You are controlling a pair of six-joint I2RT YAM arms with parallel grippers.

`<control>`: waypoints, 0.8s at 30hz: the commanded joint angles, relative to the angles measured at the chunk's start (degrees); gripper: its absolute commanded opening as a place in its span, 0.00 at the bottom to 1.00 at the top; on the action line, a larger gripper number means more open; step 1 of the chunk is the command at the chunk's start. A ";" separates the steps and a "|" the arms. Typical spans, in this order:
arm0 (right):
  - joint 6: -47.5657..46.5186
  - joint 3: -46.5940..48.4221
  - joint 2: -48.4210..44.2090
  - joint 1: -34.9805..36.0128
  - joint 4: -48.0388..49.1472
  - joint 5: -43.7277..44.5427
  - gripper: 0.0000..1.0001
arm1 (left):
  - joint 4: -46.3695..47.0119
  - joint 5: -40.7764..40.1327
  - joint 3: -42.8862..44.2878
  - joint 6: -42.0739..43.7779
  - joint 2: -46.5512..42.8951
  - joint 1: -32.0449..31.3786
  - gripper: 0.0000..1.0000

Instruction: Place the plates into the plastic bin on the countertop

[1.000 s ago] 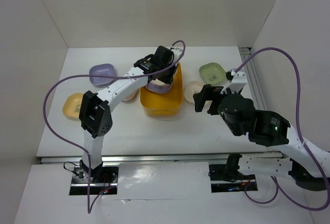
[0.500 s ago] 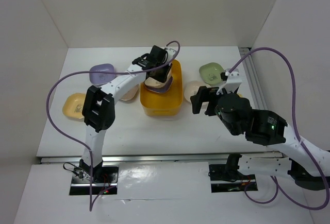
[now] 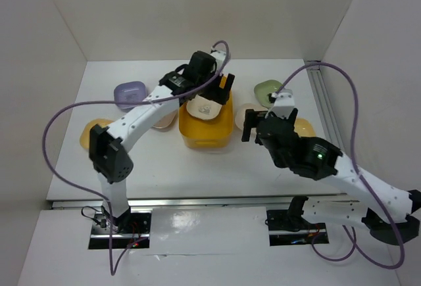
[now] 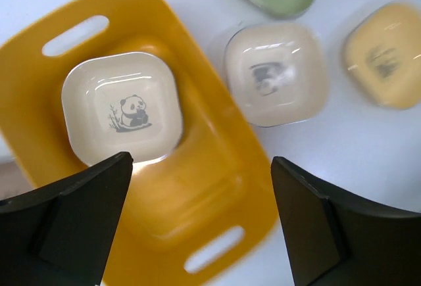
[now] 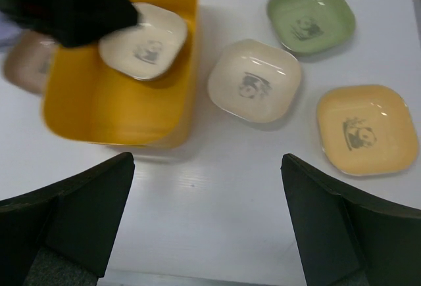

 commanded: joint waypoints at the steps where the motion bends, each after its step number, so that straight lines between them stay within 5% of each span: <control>1: -1.96 -5.05 7.10 -4.88 7.00 -2.01 1.00 | -2.02 -5.84 -1.25 -8.66 -15.03 -0.91 1.00; 3: -3.72 -6.90 10.45 -13.73 14.30 -9.99 1.00 | -4.14 -9.78 -6.49 -13.77 -20.23 -1.52 1.00; 5: -6.36 -9.71 15.20 -27.83 19.13 -27.21 1.00 | -4.14 -11.73 -11.52 -16.40 -28.81 -3.63 1.00; 8: -8.83 -12.98 18.72 -37.38 27.58 -34.46 1.00 | -5.89 -12.79 -19.88 -19.13 -38.58 -4.51 1.00; 16: -12.00 -11.83 31.99 -45.85 32.60 -41.85 0.94 | -17.06 -19.20 -31.57 -22.40 -55.57 -5.57 1.00; 24: -9.28 -10.08 42.01 -46.99 33.83 -37.46 0.89 | -22.77 -22.37 -36.59 -22.40 -63.23 -5.57 1.00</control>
